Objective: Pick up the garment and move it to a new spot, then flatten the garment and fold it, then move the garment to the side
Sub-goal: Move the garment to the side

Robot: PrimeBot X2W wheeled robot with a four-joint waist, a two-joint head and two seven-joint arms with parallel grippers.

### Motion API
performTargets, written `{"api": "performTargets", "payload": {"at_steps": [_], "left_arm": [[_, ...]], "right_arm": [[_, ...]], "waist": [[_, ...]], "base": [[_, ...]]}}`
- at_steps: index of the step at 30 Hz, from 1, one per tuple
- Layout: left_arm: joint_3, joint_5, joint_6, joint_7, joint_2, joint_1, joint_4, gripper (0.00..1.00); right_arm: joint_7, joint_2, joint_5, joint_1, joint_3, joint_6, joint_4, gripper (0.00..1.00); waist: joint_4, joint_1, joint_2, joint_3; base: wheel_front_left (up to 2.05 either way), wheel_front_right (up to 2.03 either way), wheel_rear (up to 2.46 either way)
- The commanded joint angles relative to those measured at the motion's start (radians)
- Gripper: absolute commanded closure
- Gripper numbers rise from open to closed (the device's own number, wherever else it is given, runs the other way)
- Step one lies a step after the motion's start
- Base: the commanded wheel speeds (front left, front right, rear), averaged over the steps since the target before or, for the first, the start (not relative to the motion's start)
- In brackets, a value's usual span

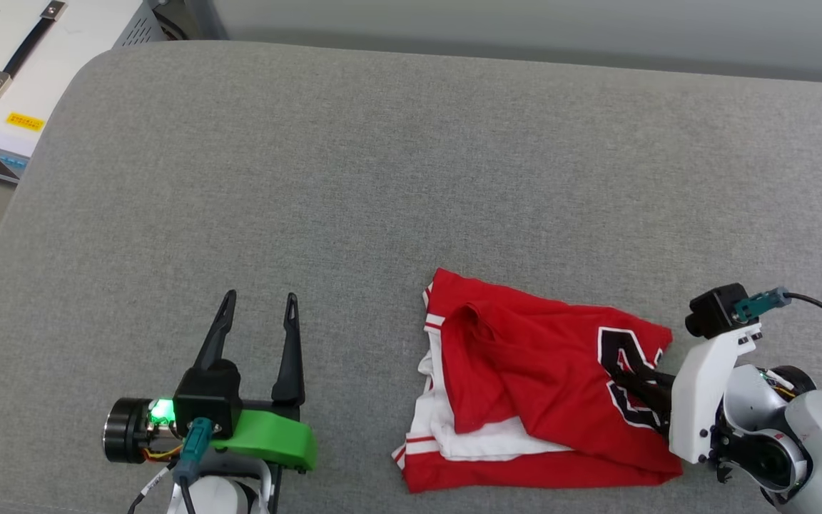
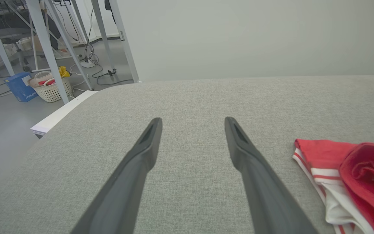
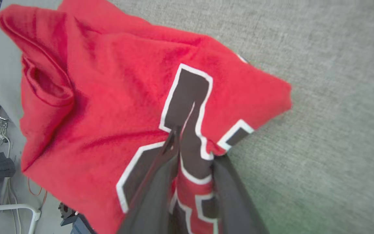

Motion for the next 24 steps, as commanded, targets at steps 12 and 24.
{"api": "performTargets", "payload": {"at_steps": [12,24], "left_arm": [[0.016,0.002,0.008,-0.006,-0.005,0.040,-0.008,0.00],[0.026,0.009,0.008,-0.006,-0.002,0.033,-0.038,0.00]], "right_arm": [[-0.198,-0.142,-0.114,-0.144,0.107,-0.001,-0.143,1.00],[-0.169,-0.252,-0.104,-0.160,0.038,-0.001,-0.208,1.00]], "waist": [[-0.108,0.0000,0.0000,-0.064],[-0.264,0.0000,0.0000,-0.013]], "base": [[0.00,0.00,0.00],[0.00,0.00,0.00]]}}
